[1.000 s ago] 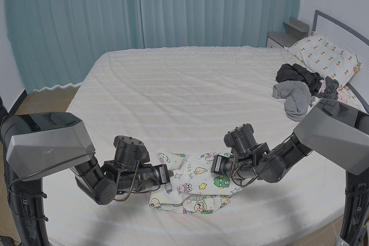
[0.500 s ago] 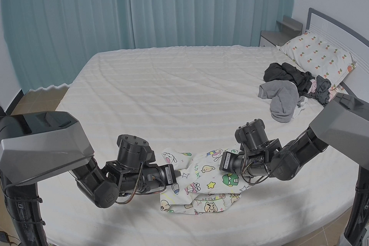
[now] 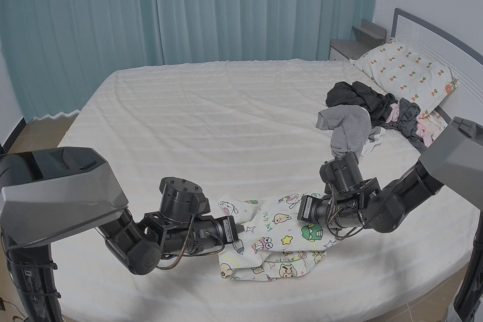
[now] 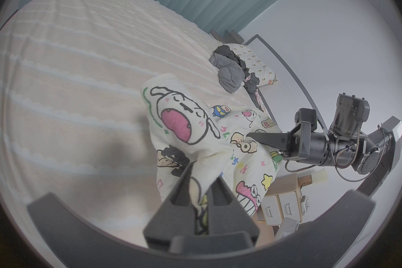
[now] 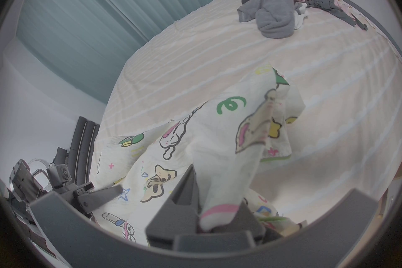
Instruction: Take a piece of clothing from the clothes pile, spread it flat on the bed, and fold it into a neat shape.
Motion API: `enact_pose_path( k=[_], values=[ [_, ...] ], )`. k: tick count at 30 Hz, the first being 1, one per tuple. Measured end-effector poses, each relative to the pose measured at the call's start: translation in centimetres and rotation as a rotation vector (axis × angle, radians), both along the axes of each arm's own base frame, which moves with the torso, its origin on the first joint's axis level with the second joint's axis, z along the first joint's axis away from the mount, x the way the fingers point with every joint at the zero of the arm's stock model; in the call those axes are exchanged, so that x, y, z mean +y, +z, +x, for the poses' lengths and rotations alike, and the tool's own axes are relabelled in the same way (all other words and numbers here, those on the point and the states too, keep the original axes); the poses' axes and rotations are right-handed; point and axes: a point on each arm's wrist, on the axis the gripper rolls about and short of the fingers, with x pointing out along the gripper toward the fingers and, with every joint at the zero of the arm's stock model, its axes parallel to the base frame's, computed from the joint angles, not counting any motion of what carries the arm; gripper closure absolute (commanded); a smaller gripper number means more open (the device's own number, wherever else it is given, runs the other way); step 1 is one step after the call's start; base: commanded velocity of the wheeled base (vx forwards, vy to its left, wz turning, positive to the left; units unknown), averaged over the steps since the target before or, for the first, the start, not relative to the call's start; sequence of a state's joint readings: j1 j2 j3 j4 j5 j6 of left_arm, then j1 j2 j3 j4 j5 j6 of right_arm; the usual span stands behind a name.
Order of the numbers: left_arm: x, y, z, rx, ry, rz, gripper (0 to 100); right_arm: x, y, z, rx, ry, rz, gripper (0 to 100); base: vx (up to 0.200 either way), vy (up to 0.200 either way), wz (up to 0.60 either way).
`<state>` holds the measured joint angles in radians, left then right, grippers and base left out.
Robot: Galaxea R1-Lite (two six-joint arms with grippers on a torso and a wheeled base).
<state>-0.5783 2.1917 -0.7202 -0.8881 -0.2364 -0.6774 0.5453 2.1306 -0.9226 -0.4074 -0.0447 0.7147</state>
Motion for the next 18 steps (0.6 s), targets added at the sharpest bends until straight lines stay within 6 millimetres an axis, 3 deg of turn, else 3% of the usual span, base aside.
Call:
enact_pose_path(
  k=[14, 18],
  values=[
    [-0.1, -0.8, 0.2, 0.013, 0.002, 0.007, 100, -0.4, -0.9, 0.5, -0.001, 0.019, -0.038, 100, 0.0, -0.2, 0.0],
    [-0.1, -1.2, 0.4, 0.017, 0.006, 0.01, 100, -0.3, -1.7, 0.8, 0.014, 0.02, -0.047, 100, 0.0, 0.0, 0.0]
  ],
)
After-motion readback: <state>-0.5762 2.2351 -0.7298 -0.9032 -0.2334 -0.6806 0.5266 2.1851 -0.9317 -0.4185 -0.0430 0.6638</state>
